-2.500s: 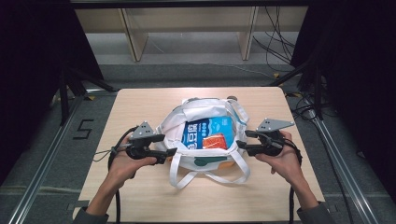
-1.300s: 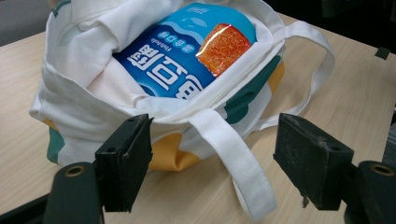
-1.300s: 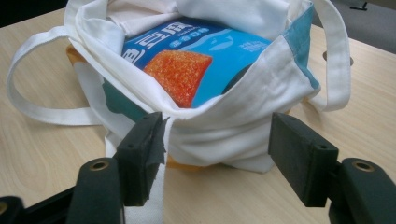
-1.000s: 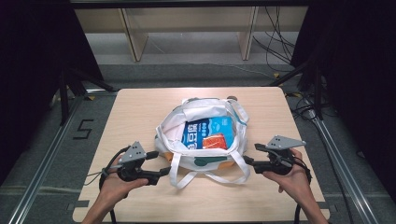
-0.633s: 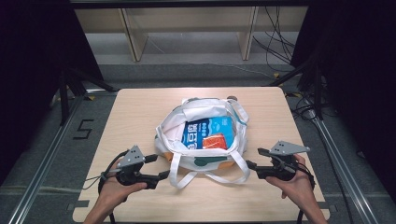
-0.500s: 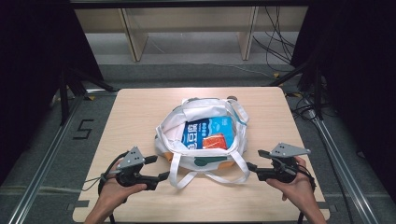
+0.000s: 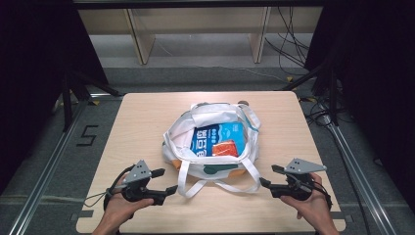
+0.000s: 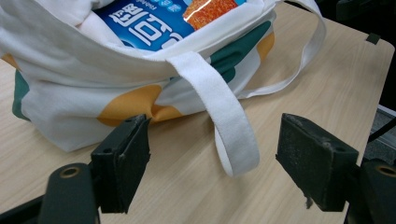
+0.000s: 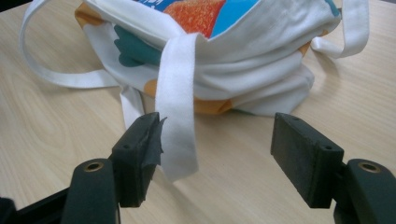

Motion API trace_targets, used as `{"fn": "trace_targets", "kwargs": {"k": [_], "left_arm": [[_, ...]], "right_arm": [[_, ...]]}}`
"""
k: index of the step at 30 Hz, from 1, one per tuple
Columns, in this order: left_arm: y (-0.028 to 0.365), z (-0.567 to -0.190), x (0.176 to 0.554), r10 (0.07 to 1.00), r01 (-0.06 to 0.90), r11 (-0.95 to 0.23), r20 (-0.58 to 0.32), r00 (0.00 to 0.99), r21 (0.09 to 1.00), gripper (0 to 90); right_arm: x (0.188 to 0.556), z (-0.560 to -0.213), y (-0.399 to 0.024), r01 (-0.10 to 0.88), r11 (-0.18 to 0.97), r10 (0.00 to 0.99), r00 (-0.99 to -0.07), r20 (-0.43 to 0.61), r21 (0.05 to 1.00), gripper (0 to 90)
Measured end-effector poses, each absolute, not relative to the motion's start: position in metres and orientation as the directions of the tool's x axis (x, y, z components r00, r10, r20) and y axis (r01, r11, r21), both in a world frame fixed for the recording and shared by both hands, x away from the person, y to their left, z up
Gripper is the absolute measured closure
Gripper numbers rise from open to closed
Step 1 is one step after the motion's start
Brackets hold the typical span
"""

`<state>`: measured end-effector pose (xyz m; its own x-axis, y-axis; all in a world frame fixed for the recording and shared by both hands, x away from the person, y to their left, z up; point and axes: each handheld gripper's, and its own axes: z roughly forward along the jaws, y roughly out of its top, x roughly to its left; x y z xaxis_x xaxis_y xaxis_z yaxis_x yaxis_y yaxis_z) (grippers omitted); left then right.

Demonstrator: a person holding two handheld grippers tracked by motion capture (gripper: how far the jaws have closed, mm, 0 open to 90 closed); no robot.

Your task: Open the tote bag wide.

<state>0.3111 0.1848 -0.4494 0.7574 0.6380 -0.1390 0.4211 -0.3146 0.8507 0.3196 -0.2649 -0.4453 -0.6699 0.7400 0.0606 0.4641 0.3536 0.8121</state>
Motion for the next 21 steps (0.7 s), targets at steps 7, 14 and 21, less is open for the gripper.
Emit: {"fn": "trace_targets", "kwargs": {"k": [7, 14, 21], "left_arm": [[0.186, -0.457, 0.306, 0.645, 0.419, -0.287, -0.149, 0.749, 0.861, 24.5], [0.189, -0.467, 0.299, 0.643, 0.424, -0.301, -0.147, 0.752, 0.854, 23.9], [0.192, -0.475, 0.293, 0.651, 0.427, -0.299, -0.145, 0.745, 0.854, 23.9]], "right_arm": [[0.311, -0.455, -0.266, 0.468, 0.351, 0.739, -0.670, 0.066, 0.811, 34.1], [0.302, -0.462, -0.266, 0.460, 0.365, 0.733, -0.678, 0.054, 0.810, 32.7], [0.295, -0.467, -0.267, 0.462, 0.388, 0.726, -0.686, 0.044, 0.797, 31.1]]}}
